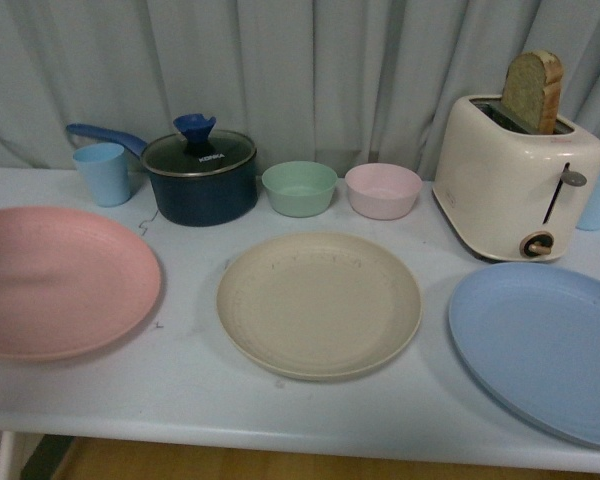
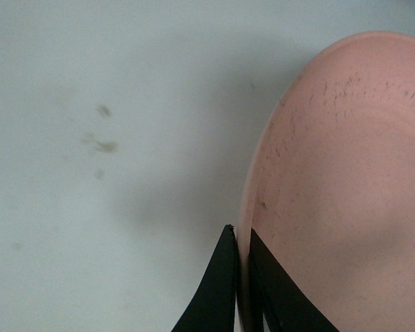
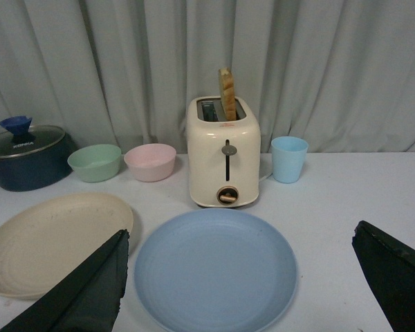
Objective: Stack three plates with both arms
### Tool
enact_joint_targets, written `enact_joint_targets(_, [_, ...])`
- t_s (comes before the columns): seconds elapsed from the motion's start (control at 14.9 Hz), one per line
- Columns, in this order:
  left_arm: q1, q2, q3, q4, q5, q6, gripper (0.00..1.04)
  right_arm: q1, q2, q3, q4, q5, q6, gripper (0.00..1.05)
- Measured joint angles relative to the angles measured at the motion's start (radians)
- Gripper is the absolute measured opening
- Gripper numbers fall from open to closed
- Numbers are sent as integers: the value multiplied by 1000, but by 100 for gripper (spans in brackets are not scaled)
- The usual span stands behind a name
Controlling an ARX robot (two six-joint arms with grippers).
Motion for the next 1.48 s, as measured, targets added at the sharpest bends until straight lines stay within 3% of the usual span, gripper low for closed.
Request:
enact_joint_targets(0.13, [-31, -116, 2, -42, 1, 16, 3, 0, 0, 0, 0, 0, 0, 98])
enact_joint_targets(0.34, [-234, -247, 2, -67, 27, 3, 3, 0, 0, 0, 0, 0, 0, 98])
enact_joint_targets(0.54, [-449, -192, 1, -70, 19, -32, 3, 0, 0, 0, 0, 0, 0, 98])
enact_joint_targets(0.74, [-554, -62, 60, -45, -2, -108, 3, 0, 0, 0, 0, 0, 0, 98])
enact_joint_targets(0.87, [-585, -18, 92, -28, -14, -145, 3, 0, 0, 0, 0, 0, 0, 98])
enact_joint_targets(1.14, [-565, 93, 148, -28, -74, -173, 3, 0, 0, 0, 0, 0, 0, 98])
enact_joint_targets(1.48, [-554, 123, 174, -34, -54, -215, 3, 0, 0, 0, 0, 0, 0, 98])
